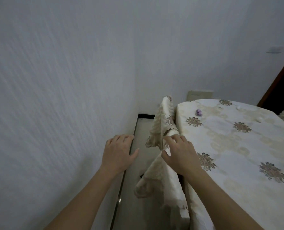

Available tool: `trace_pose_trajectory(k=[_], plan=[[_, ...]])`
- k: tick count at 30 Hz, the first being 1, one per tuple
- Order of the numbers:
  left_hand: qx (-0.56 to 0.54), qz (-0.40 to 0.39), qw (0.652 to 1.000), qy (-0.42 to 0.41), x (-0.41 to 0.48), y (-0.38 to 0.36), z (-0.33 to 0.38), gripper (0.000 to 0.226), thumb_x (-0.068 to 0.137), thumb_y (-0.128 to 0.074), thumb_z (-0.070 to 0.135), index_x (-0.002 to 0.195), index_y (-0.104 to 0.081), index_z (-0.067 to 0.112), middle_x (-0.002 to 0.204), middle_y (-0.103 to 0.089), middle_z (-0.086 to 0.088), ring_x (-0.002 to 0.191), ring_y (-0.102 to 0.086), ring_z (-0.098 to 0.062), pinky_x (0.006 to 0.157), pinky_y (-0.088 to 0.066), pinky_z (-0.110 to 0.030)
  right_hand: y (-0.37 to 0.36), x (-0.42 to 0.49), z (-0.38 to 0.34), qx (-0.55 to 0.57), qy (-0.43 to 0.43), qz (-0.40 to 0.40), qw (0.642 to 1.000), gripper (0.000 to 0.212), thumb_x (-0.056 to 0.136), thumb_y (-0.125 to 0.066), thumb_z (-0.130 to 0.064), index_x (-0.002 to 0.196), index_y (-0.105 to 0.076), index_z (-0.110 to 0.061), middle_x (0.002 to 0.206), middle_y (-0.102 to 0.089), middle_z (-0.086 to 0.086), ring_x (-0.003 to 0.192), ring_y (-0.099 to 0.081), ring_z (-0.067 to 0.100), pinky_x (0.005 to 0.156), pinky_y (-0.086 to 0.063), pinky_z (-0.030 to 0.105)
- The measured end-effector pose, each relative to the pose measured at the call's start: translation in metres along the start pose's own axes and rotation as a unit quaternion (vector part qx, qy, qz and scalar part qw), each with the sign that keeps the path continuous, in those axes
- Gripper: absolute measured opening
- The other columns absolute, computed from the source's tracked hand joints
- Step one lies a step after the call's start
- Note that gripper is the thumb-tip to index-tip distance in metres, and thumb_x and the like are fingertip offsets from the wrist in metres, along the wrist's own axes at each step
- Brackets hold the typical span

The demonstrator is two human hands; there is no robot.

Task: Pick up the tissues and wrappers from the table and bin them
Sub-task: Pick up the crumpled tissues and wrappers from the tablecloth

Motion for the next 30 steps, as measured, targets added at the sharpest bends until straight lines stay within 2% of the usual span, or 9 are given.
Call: trace_pose_trajectory(k=[4, 8, 13, 17, 23, 30], plan=[[0.003, -0.017, 1.0, -0.016, 0.06, -0.021, -0.018, 0.068, 0.083, -0.029, 0.064, 0.132, -0.054, 0.023, 0.129, -0.061, 0.002, 0.118, -0.054, -0.02, 0.097, -0.044, -0.041, -0.015, 0.056, 0.003, -0.003, -0.015, 0.013, 1.0, 0.029, 0.082, -0.061, -0.04, 0.106, -0.06, -0.025, 0.102, -0.063, -0.002, 0.097, -0.057, 0.023, 0.076, -0.047, 0.035], [-0.007, -0.042, 0.999, -0.021, 0.109, -0.048, -0.038, 0.059, 0.086, -0.04, 0.061, 0.131, -0.053, 0.025, 0.13, -0.059, 0.002, 0.119, -0.053, -0.019, 0.097, -0.044, -0.041, -0.039, 0.098, 0.007, -0.003, -0.034, -0.005, 0.999, 0.035, 0.085, -0.056, -0.042, 0.115, -0.059, -0.025, 0.11, -0.064, -0.001, 0.104, -0.057, 0.024, 0.082, -0.049, 0.037], [-0.036, -0.042, 0.998, -0.033, 0.154, -0.069, -0.048, 0.057, 0.086, -0.045, 0.058, 0.132, -0.052, 0.025, 0.13, -0.059, 0.002, 0.119, -0.052, -0.02, 0.097, -0.044, -0.041, -0.064, 0.14, 0.013, 0.0, -0.049, -0.021, 0.999, 0.039, 0.083, -0.047, -0.045, 0.113, -0.061, -0.023, 0.109, -0.063, 0.0, 0.104, -0.057, 0.024, 0.082, -0.05, 0.038], [-0.037, -0.045, 0.998, -0.037, 0.186, -0.085, -0.055, 0.058, 0.086, -0.043, 0.058, 0.134, -0.051, 0.025, 0.131, -0.058, 0.003, 0.119, -0.052, -0.019, 0.097, -0.044, -0.039, -0.083, 0.18, 0.021, 0.006, -0.057, -0.019, 0.998, 0.037, 0.083, -0.054, -0.044, 0.114, -0.059, -0.024, 0.111, -0.064, 0.001, 0.104, -0.058, 0.025, 0.081, -0.052, 0.041], [-0.028, -0.044, 0.998, -0.04, 0.258, -0.118, -0.074, 0.061, 0.082, -0.037, 0.06, 0.128, -0.056, 0.025, 0.127, -0.061, 0.004, 0.115, -0.055, -0.019, 0.094, -0.046, -0.04, -0.122, 0.257, 0.025, 0.029, -0.053, -0.026, 0.998, 0.047, 0.085, -0.054, -0.041, 0.129, -0.055, -0.027, 0.124, -0.061, -0.001, 0.114, -0.054, 0.023, 0.089, -0.049, 0.04], [-0.024, -0.049, 0.997, -0.051, 0.371, -0.165, -0.086, 0.059, 0.083, -0.039, 0.059, 0.127, -0.058, 0.024, 0.124, -0.064, 0.003, 0.113, -0.057, -0.019, 0.092, -0.048, -0.04, -0.179, 0.367, 0.06, 0.056, -0.067, -0.04, 0.995, 0.049, 0.084, -0.052, -0.043, 0.129, -0.056, -0.025, 0.12, -0.063, 0.0, 0.109, -0.056, 0.023, 0.087, -0.048, 0.038]])
Point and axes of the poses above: each hand's wrist, its own x-axis towards the middle knuckle, its own y-axis out of the back of the hand, z = x × y, the point moved 9 cm from there along x, towards the middle knuckle
